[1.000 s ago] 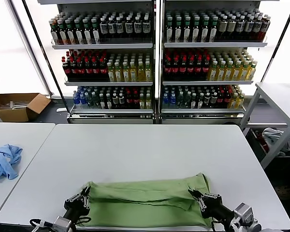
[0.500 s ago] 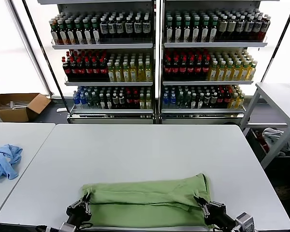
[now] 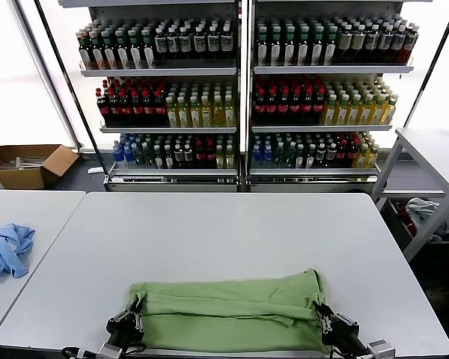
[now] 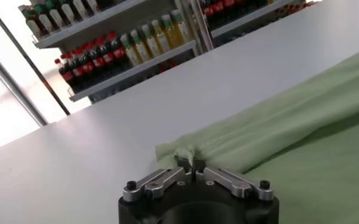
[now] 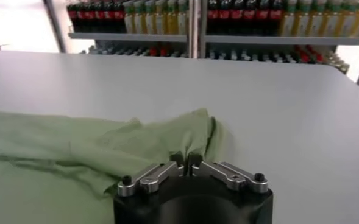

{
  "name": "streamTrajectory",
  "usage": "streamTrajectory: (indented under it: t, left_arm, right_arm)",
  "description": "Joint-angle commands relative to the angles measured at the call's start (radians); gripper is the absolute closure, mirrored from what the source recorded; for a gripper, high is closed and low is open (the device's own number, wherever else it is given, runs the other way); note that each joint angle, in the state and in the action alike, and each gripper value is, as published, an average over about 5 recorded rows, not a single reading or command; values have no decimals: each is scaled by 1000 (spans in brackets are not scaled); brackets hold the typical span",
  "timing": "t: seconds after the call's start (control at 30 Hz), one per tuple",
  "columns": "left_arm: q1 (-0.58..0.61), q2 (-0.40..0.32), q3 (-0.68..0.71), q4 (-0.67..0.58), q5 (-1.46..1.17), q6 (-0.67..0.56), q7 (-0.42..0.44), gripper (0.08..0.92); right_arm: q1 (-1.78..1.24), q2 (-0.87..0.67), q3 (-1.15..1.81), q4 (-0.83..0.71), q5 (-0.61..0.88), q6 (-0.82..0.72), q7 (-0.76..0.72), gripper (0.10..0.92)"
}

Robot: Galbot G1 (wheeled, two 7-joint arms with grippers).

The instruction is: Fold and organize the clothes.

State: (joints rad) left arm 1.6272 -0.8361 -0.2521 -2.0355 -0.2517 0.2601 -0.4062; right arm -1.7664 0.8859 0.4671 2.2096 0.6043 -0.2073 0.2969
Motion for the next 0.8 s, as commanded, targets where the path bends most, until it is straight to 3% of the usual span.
streamTrajectory:
  t: [0.03, 0.27, 0.53, 0.63, 0.8]
  left_arm:
    - [14, 2, -48, -85, 3, 9, -17, 857]
    - [74, 13, -168, -222, -22, 23, -44, 659]
    - [147, 5, -298, -364, -241, 71, -80, 425]
    - [206, -14, -273, -384, -270, 52, -78, 338]
    - [278, -20, -235, -336, -284, -39, -47, 208]
  right_arm:
    - [38, 24, 27, 71, 30, 45, 125, 681]
    - [55, 16, 138, 116, 70, 28, 105, 490]
    - [-40, 16, 181, 112, 56, 84, 16, 260]
    - [-105, 19, 190, 95, 9, 172, -68, 213]
    - [-198, 37, 196, 30, -99, 374, -168, 203]
